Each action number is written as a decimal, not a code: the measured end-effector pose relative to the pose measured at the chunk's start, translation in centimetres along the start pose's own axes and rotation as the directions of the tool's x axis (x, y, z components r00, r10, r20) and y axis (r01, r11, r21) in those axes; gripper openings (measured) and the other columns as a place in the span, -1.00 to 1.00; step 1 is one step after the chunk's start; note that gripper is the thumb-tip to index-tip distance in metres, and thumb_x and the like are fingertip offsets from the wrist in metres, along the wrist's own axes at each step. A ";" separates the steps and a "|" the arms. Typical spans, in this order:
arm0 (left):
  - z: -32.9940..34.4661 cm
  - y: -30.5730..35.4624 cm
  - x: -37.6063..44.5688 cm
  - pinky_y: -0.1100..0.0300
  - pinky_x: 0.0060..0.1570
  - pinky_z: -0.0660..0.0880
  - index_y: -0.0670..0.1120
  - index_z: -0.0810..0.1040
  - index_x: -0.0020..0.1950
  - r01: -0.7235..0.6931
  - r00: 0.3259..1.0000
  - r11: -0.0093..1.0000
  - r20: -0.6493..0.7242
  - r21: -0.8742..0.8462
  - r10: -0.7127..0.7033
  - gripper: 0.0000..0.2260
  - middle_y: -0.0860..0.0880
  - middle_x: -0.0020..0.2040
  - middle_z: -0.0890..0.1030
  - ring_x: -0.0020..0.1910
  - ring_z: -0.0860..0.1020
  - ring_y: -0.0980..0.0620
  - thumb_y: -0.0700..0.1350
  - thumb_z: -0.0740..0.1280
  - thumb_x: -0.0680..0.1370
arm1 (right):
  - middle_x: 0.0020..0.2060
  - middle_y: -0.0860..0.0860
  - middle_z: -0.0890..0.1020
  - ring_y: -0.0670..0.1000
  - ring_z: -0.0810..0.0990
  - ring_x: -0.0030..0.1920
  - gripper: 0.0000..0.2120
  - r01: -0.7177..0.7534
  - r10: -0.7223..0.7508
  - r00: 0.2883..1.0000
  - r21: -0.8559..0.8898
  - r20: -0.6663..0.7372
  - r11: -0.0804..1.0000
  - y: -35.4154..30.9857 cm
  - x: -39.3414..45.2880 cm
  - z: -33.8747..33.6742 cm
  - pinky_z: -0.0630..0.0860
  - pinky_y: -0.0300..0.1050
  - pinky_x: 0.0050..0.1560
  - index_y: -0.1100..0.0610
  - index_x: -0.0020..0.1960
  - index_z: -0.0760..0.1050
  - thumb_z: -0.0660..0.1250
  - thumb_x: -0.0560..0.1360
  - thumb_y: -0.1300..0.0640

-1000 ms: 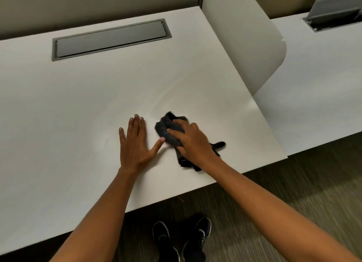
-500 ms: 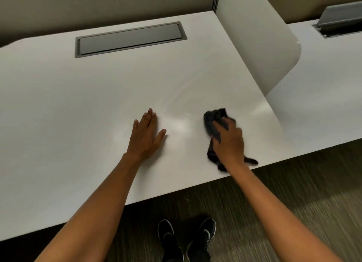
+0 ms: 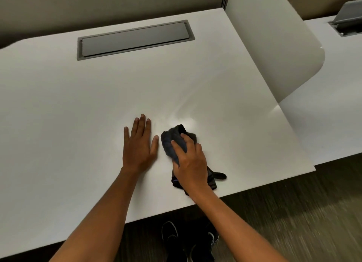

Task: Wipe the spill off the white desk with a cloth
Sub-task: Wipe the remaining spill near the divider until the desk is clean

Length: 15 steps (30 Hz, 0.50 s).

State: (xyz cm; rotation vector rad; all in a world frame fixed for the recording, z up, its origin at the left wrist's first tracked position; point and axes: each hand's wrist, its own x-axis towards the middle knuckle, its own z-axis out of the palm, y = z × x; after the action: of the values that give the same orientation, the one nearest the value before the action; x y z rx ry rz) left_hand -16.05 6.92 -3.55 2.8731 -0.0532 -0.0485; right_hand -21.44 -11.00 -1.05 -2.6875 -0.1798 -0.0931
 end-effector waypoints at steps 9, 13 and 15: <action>0.1 -0.2 0.0 -0.12 0.58 -0.11 -0.06 0.07 0.64 0.017 1.000 1.000 -0.006 -0.009 -0.018 -0.42 -0.02 0.66 -0.02 0.63 -0.08 0.03 0.12 0.02 0.64 | 0.43 0.12 0.34 0.25 0.38 0.24 -0.53 -0.097 0.097 0.995 -0.109 -0.006 0.989 2.9 15.6 -0.4 0.42 0.08 0.13 -0.02 0.43 0.38 0.22 0.52 0.17; 0.1 -0.1 0.0 -0.11 0.58 -0.13 -0.05 0.07 0.64 0.020 1.000 1.000 -0.007 -0.024 -0.020 -0.42 -0.01 0.66 -0.03 0.63 -0.10 0.05 0.12 0.02 0.64 | 0.45 0.12 0.30 0.28 0.36 0.27 -0.57 -0.296 0.284 0.954 -0.136 -0.096 0.946 9.5 21.4 -3.1 0.38 0.12 0.19 -0.03 0.44 0.37 0.16 0.59 0.17; 0.1 0.0 0.0 -0.10 0.58 -0.14 -0.05 0.07 0.64 0.025 1.000 0.999 -0.004 -0.025 -0.025 -0.42 -0.01 0.66 -0.03 0.63 -0.10 0.05 0.11 0.02 0.64 | 0.46 0.12 0.29 0.29 0.36 0.27 -0.60 -0.371 0.358 0.926 -0.120 -0.117 0.921 12.0 22.4 -3.8 0.42 0.11 0.18 -0.02 0.44 0.38 0.18 0.61 0.17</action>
State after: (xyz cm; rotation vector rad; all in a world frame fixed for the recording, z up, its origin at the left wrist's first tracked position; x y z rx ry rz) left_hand -16.07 6.91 -3.63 2.8492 -0.0156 -0.0471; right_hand 2.26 -20.92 -0.61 -2.7979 0.3727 -0.1189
